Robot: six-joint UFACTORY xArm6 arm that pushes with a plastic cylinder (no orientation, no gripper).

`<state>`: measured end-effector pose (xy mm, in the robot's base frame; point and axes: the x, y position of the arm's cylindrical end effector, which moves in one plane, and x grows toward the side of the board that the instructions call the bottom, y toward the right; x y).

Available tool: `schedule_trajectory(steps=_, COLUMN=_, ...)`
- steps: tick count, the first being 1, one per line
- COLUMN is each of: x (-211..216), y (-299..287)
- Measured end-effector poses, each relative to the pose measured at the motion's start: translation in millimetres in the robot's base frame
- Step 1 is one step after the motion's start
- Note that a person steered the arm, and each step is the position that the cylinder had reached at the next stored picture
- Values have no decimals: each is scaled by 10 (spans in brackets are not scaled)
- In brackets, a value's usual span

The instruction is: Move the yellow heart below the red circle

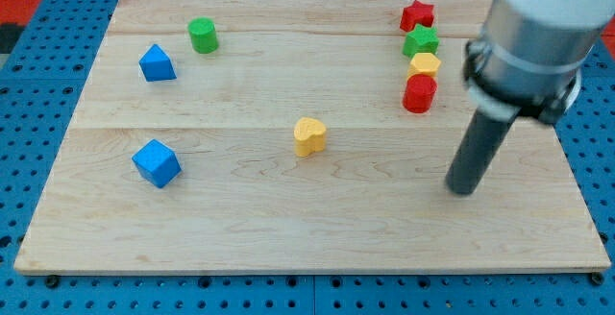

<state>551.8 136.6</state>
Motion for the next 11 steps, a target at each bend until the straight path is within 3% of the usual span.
schedule_trajectory(steps=1, x=88, y=-905)
schedule_trajectory(steps=3, x=-632, y=-2065)
schedule_trajectory(steps=4, x=-903, y=-2010)
schedule_trajectory(steps=6, x=-887, y=-942)
schedule_trajectory(steps=9, x=-739, y=-195)
schedule_trajectory(steps=11, x=-377, y=232)
